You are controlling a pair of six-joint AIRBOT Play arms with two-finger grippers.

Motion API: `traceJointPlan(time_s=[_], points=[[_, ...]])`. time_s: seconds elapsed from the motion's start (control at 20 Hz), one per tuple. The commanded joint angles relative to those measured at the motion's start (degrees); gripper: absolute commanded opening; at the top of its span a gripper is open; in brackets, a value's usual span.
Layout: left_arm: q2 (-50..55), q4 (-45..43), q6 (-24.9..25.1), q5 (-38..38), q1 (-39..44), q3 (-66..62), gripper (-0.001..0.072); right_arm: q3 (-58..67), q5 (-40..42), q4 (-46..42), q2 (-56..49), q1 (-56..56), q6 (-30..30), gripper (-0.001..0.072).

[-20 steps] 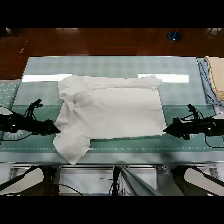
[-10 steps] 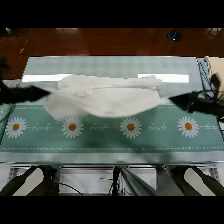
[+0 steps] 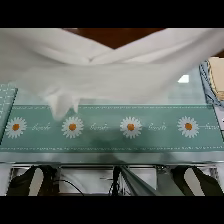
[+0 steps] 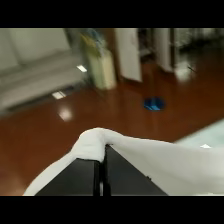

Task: Fold the shirts.

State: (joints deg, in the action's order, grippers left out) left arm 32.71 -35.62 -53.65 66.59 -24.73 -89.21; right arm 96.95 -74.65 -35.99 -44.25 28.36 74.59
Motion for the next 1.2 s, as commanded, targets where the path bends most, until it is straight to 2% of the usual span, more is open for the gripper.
traceJointPlan(time_s=[0.0, 0.2, 0.3, 0.45, 0.55, 0.65, 0.7, 0.85, 0.95, 1.05, 1.15], points=[[-5.0, -10.4, -9.5, -1.2, 0.0, -7.9, 0.0028, 17.7, 0.9, -12.5, 0.6, 0.0, 8.5, 0.0025], [-8.2, -16.6, -15.5, 2.7, 0.0, -11.6, 0.0027, 24.3, -2.9, -16.0, 0.9, 0.0, 12.5, 0.0025], [-8.5, -18.7, -18.0, 8.5, 0.0, -13.7, 0.0027, 24.5, -9.4, -16.9, 1.0, 0.0, 12.6, 0.0025], [-7.9, -21.9, -20.8, 20.2, 0.0, -12.3, 0.0027, 23.1, -20.8, -26.4, -0.6, 0.0, 10.9, 0.0025], [-7.2, -21.4, -20.8, 22.6, 0.0, -6.1, 0.0027, 18.4, -25.2, -29.0, -2.0, 0.0, 10.2, 0.0025], [-6.1, -19.2, -20.3, 20.7, 0.0, 3.1, 0.0027, 11.0, -24.9, -29.1, -3.6, 0.0, 10.2, 0.0025], [-4.9, -16.4, -18.5, 18.8, 0.0, 8.5, 0.0027, 7.4, -24.1, -29.1, -4.9, 0.0, 10.3, 0.0025], [2.1, -4.5, -14.6, 12.3, 0.6, 21.2, 0.0027, -1.2, -22.0, -27.1, -11.1, 0.0, 11.1, 0.0025], [8.7, 1.0, -11.4, 7.3, 3.8, 24.7, 0.0027, -3.8, -20.1, -24.9, -15.5, -1.2, 10.7, 0.0025], [15.9, 1.1, -8.4, 1.4, 9.6, 24.7, 0.0027, -3.9, -16.9, -28.6, -19.6, -6.5, 10.4, 0.0024], [22.9, 1.1, -7.5, -4.0, 14.0, 24.4, 0.0027, -3.9, -12.2, -32.3, -23.5, -12.8, 10.3, 0.0024]])
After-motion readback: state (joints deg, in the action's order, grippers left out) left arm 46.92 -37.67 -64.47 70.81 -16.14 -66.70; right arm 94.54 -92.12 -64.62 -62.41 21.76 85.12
